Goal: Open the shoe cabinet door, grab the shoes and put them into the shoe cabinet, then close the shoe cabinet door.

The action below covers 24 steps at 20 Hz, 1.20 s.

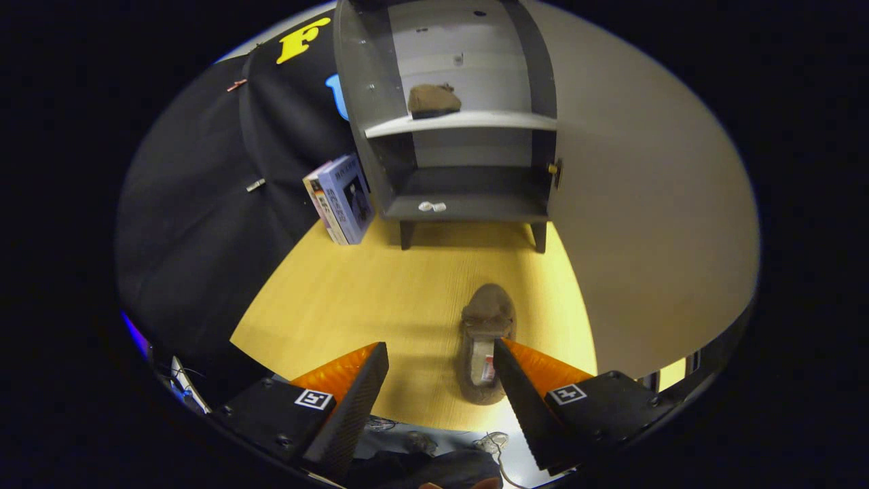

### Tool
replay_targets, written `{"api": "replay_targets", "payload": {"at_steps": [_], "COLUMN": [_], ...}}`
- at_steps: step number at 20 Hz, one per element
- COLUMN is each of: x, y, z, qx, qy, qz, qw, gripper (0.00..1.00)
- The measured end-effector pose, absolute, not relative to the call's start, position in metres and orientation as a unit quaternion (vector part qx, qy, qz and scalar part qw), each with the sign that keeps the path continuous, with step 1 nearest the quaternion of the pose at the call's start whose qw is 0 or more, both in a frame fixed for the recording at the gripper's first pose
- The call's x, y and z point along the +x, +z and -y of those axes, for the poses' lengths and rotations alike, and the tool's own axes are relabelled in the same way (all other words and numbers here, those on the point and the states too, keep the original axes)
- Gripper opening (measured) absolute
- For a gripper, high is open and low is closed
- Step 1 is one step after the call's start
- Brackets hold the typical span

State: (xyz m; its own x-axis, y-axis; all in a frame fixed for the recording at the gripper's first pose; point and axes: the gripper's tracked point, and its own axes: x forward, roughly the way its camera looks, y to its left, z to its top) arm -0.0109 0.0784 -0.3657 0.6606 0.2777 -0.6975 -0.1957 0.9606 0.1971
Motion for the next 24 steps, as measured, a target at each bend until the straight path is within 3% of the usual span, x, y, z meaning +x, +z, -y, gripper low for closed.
{"api": "replay_targets", "payload": {"at_steps": [5, 10, 14, 17, 24], "x": [0.015, 0.065, 0.099, 0.109, 0.11], "y": [-0.454, -0.504, -0.522, -0.514, -0.396], "z": [-0.09, -0.081, -0.072, -0.075, -0.069], "qx": [0.057, 0.071, 0.077, 0.095, 0.097], "qy": [0.105, 0.044, -0.009, -0.01, 0.01], "qz": [-0.423, -0.403, -0.378, -0.357, -0.291], "qw": [0.898, 0.911, 0.923, 0.929, 0.952], "gripper": [0.97, 0.82, 0.48, 0.11, 0.11]}}
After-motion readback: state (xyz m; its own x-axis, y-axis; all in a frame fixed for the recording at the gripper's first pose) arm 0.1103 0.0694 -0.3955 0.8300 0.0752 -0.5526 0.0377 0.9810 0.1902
